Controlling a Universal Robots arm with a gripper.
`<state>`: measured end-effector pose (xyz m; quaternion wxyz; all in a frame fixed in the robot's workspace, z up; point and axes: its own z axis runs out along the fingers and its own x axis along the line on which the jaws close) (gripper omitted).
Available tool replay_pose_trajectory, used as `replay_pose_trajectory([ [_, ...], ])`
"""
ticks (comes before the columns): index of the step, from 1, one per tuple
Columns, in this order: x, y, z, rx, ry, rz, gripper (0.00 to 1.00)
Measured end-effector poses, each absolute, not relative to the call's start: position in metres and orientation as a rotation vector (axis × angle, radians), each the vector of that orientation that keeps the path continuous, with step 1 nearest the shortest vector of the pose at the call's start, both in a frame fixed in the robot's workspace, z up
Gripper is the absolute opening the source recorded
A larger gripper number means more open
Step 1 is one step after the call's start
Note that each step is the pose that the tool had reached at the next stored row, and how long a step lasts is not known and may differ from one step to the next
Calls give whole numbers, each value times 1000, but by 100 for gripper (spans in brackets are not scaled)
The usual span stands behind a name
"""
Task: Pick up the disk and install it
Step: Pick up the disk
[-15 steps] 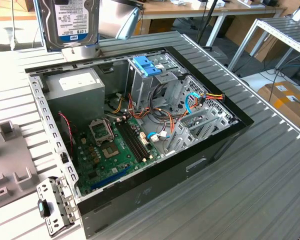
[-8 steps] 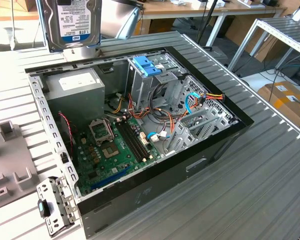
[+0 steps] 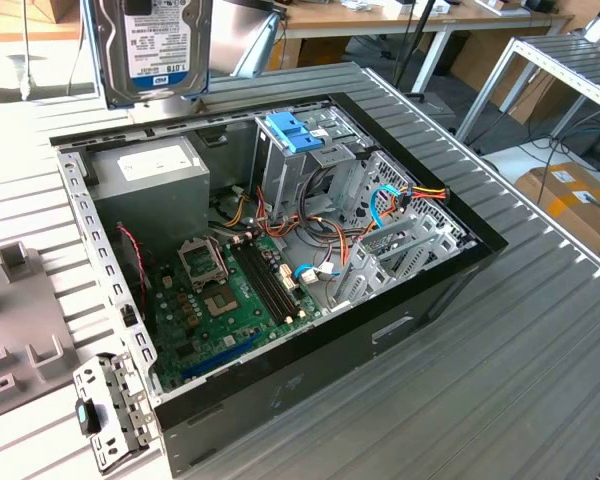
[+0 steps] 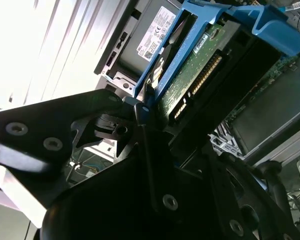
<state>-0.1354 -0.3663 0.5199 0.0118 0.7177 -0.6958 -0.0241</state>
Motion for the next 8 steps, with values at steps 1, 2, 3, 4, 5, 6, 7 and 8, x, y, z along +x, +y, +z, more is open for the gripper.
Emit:
replay_pose_trajectory([
  [1, -135, -367, 520, 2238, -2170, -75, 36],
  [2, -135, -367, 520, 2238, -2170, -75, 36],
  [3, -135, -368, 520, 2238, -2170, -75, 36],
  [4, -134, -368, 520, 2238, -2170, -75, 36],
  [5, -134, -368, 520, 2238, -2170, -75, 36],
  [6, -134, -369, 520, 2238, -2170, -75, 36],
  [7, -133, -370, 520, 2238, -2170, -75, 36],
  [8, -133, -370, 520, 2238, -2170, -75, 36],
])
